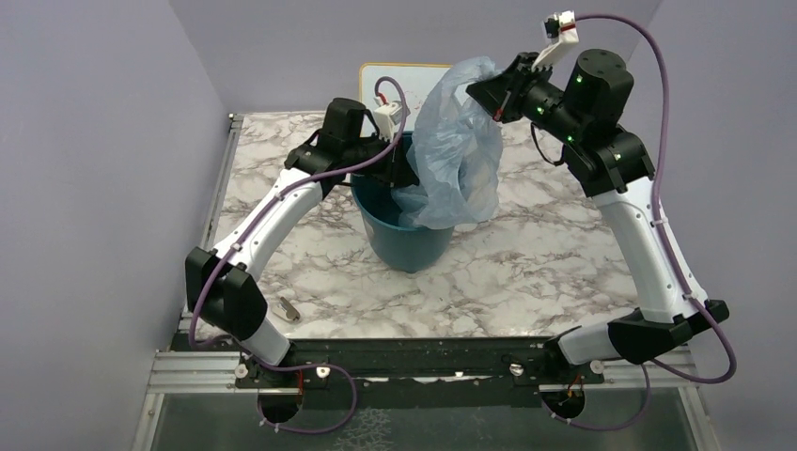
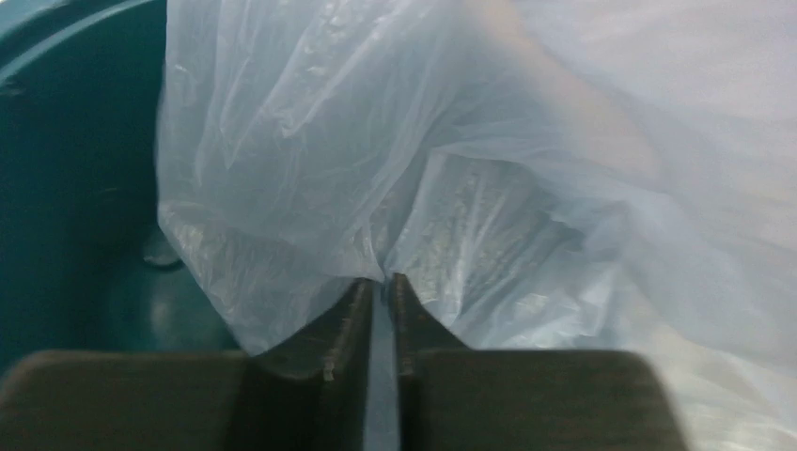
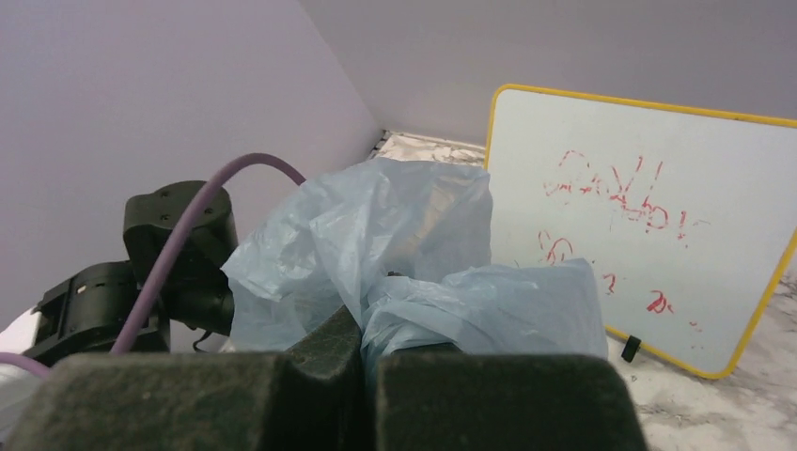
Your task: Put the trash bags into the trash bin
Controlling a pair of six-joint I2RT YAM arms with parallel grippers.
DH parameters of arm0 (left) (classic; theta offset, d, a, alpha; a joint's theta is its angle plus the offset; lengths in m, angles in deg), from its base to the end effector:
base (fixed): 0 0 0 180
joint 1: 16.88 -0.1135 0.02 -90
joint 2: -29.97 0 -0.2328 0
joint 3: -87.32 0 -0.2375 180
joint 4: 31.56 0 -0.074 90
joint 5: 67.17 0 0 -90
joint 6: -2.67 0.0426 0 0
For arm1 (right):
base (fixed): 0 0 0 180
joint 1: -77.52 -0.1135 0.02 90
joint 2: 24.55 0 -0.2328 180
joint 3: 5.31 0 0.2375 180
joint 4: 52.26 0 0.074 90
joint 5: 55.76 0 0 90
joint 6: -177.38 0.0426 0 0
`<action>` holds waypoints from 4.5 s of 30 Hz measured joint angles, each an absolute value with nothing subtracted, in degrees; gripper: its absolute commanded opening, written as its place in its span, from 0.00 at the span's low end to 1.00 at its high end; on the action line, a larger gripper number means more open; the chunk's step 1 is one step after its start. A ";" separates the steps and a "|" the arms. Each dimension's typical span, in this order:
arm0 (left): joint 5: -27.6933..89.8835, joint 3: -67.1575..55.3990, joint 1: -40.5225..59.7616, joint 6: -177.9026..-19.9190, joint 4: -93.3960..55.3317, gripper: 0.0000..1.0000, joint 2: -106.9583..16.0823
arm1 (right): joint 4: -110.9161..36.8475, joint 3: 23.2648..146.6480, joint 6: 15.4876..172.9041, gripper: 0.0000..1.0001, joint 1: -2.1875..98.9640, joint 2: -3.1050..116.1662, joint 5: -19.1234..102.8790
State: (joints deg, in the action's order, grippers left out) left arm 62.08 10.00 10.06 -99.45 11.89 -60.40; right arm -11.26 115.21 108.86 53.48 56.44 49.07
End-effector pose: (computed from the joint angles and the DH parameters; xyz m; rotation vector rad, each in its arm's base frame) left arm 0.2955 -0.1804 0.3416 0.7019 2.0636 -1.1212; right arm 0.2530 0.1248 0.4916 -0.2453 1.6395 0.8175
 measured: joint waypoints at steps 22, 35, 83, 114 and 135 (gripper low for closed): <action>51.83 10.88 5.95 -95.80 18.84 0.50 -46.52 | -2.43 123.49 107.26 0.01 53.48 65.01 45.15; 54.45 11.23 8.90 -93.99 22.45 0.31 -54.85 | -3.28 122.51 107.37 0.00 53.48 64.09 45.66; 57.84 2.37 13.34 -90.90 10.97 0.78 -38.59 | -5.14 117.00 108.22 0.01 53.48 61.07 44.43; 38.10 -1.82 15.65 -98.38 -2.23 0.00 -43.44 | -5.42 117.96 110.65 0.01 53.48 62.54 52.89; 49.20 -3.11 5.16 -98.80 3.85 0.92 -38.80 | 6.42 131.64 111.04 0.01 51.10 81.42 63.19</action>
